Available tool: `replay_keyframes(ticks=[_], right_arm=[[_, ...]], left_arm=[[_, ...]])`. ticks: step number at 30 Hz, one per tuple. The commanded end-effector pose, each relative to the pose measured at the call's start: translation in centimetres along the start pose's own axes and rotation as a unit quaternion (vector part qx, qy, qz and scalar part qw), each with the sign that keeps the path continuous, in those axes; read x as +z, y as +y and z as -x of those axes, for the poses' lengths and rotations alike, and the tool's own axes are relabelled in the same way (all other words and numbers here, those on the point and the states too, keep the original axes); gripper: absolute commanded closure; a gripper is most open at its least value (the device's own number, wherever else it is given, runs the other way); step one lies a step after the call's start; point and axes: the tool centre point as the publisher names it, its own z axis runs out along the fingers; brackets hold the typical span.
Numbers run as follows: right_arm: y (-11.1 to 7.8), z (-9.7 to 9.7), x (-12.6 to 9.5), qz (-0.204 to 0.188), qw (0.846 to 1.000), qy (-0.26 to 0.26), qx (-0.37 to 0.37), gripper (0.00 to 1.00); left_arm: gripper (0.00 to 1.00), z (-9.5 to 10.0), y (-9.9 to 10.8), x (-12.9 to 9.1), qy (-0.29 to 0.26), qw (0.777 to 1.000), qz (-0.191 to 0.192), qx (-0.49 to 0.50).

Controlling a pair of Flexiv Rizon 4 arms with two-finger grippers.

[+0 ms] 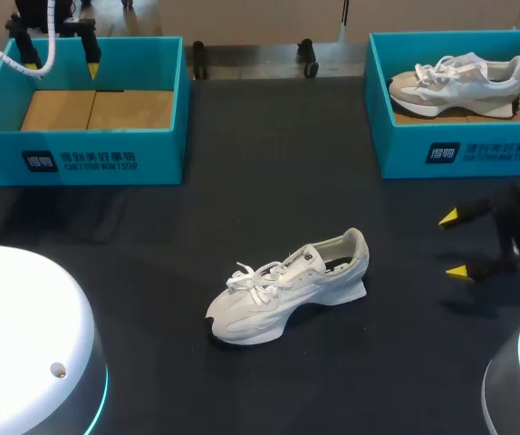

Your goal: Take the shoe out of the shoebox, open the shoe tongue, remove and reinsert the insole, then place the shoe into the shoebox

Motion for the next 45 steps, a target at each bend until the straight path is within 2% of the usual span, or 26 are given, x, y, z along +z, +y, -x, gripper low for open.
replay_keyframes(ticks=[1,13,21,37,45], right_arm=[[0.1,-0.2,-0.1,-0.001,1.000,-0.002,0.000,0.00],[0.5,0.0,0.4,-0.002,1.000,-0.005,-0.002,0.00],[1.3,0.1,2.4,0.008,1.000,-0.008,-0.001,0.00],[3.0,1.7,5.5,0.016,0.998,0.048,-0.039,0.00],[3.7,1.6,7.4,0.019,0.997,0.065,-0.042,0.00]], left_arm=[[0.00,0.0,0.0,0.0,0.000,1.000,0.000,0.000],[0.00,0.0,0.0,0.0,0.000,1.000,0.000,0.000],[0.00,0.0,0.0,0.0,0.000,1.000,0.000,0.000],[0.00,0.0,0.0,0.0,0.000,1.000,0.000,0.000],[0.00,0.0,0.0,0.0,0.000,1.000,0.000,0.000]])
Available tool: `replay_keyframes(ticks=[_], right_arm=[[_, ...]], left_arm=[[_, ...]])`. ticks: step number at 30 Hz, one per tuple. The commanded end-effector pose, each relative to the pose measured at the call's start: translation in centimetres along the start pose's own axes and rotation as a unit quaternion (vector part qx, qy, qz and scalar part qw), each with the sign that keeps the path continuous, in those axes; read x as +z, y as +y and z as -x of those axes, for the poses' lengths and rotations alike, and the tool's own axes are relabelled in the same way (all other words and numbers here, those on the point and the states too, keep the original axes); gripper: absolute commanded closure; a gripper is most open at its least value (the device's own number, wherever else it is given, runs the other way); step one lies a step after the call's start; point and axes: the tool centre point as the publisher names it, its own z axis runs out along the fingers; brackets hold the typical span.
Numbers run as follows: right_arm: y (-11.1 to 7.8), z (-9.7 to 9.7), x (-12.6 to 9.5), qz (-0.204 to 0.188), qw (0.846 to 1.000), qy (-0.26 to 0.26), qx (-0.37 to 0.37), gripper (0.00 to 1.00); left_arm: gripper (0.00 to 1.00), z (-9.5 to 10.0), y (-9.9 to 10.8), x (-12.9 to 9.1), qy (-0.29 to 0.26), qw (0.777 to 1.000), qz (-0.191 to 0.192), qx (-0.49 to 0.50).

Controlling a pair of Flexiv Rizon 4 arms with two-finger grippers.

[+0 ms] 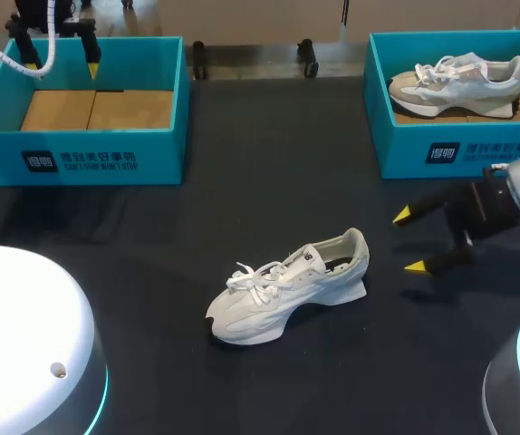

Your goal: Take the shoe out of the shoebox, open the shoe tongue, remove and reinsert the insole, then place the shoe into the shoebox

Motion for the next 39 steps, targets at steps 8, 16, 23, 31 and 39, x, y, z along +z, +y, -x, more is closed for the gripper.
replay_keyframes(ticks=[8,16,23,31,39], right_arm=[[1.1,0.6,2.5,0.004,0.999,0.033,-0.013,0.00],[1.7,0.6,3.8,0.005,0.998,0.056,-0.021,0.00],[2.2,0.6,5.3,0.003,0.997,0.077,-0.025,0.00],[2.9,0.4,6.5,0.004,0.996,0.090,-0.025,0.00],[3.2,-0.4,7.6,0.013,0.994,0.104,-0.022,0.00]], left_arm=[[0.00,0.0,0.0,0.0,0.000,1.000,0.000,0.000],[0.00,0.0,0.0,0.0,0.000,1.000,0.000,0.000],[0.00,0.0,0.0,0.0,0.000,1.000,0.000,0.000],[0.00,0.0,0.0,0.0,0.000,1.000,0.000,0.000],[0.00,0.0,0.0,0.0,0.000,1.000,0.000,0.000]])
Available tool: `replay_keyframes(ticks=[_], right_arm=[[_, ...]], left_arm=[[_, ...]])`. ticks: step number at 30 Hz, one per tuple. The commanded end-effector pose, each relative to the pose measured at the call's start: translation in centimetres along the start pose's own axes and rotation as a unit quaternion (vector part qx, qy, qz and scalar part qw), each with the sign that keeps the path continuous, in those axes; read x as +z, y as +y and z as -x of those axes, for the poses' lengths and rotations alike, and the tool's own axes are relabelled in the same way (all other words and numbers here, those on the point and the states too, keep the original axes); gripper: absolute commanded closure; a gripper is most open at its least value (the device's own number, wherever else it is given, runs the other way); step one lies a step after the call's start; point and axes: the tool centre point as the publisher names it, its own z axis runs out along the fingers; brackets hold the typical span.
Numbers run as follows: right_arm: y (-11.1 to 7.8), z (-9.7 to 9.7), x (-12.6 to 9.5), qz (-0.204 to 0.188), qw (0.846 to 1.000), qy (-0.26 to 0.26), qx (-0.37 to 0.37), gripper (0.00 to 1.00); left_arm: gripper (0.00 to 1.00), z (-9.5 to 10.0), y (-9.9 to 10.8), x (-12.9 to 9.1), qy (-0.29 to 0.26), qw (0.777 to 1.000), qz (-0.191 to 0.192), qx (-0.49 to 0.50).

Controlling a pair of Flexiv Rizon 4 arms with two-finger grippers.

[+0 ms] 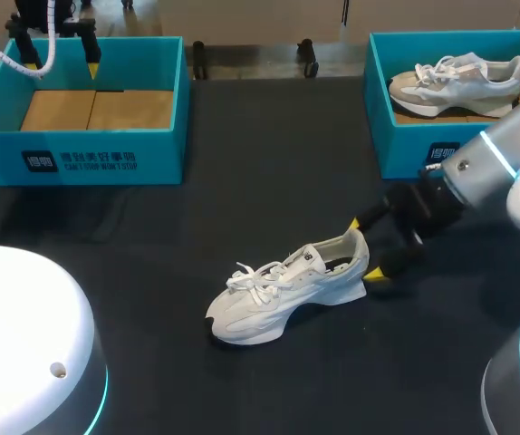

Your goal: Take the shoe out of the shoebox, open the shoe tongue, remove and reinsert the insole, then place the shoe into the shoebox

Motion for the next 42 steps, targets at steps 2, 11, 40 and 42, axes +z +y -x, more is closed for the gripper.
replay_keyframes(ticks=[2,11,40,42], right_arm=[[0.2,0.0,1.0,0.004,1.000,0.006,-0.001,0.00],[0.8,-0.1,2.3,0.008,1.000,0.014,-0.002,0.00],[0.4,-0.5,4.9,0.022,0.999,0.038,0.005,0.89],[0.5,-0.6,4.9,0.022,0.999,0.039,0.006,1.00]], left_arm=[[0.00,0.0,0.0,0.0,0.000,1.000,0.000,0.000],[0.00,0.0,0.0,0.0,0.000,1.000,0.000,0.000],[0.00,0.0,0.0,0.0,0.000,1.000,0.000,0.000],[0.00,0.0,0.0,0.0,0.000,1.000,0.000,0.000]])
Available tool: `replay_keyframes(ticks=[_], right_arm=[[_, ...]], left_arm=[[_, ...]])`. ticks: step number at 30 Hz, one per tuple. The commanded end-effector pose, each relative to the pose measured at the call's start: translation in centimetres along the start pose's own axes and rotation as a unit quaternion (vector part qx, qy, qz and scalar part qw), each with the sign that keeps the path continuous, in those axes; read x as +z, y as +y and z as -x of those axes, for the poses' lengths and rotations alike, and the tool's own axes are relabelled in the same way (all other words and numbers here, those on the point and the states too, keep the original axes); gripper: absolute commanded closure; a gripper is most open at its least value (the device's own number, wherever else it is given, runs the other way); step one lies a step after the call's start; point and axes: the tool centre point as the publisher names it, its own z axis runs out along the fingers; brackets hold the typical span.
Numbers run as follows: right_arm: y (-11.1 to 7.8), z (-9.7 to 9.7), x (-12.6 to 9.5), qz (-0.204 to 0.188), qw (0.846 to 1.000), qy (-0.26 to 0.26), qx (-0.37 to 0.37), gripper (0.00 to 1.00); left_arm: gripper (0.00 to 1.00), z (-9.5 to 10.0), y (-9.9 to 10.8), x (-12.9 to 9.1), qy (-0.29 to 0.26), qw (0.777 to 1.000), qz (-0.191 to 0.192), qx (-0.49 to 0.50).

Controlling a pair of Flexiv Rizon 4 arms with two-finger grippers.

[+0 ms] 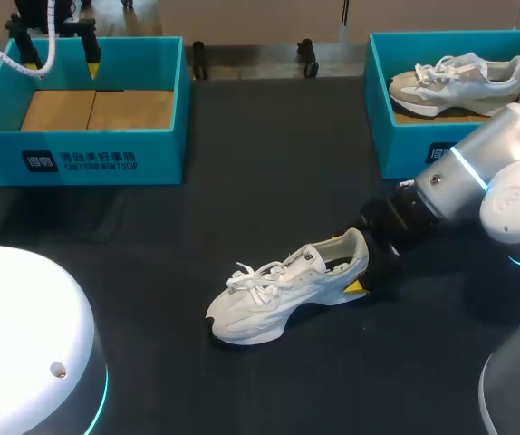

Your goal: Take the shoe out of the shoebox, open the shoe tongue, remove and reinsert the insole, then place the shoe into the shoebox

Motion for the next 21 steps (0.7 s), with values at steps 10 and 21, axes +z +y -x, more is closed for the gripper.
replay_keyframes(ticks=[10,21], right_arm=[[0.2,-1.1,0.0,0.009,0.999,-0.037,0.033,1.00],[0.0,-2.0,-1.9,0.004,0.992,-0.108,0.068,1.00]], left_arm=[[0.00,0.0,0.0,0.0,0.000,1.000,0.000,0.000],[0.00,0.0,0.0,0.0,0.000,1.000,0.000,0.000]])
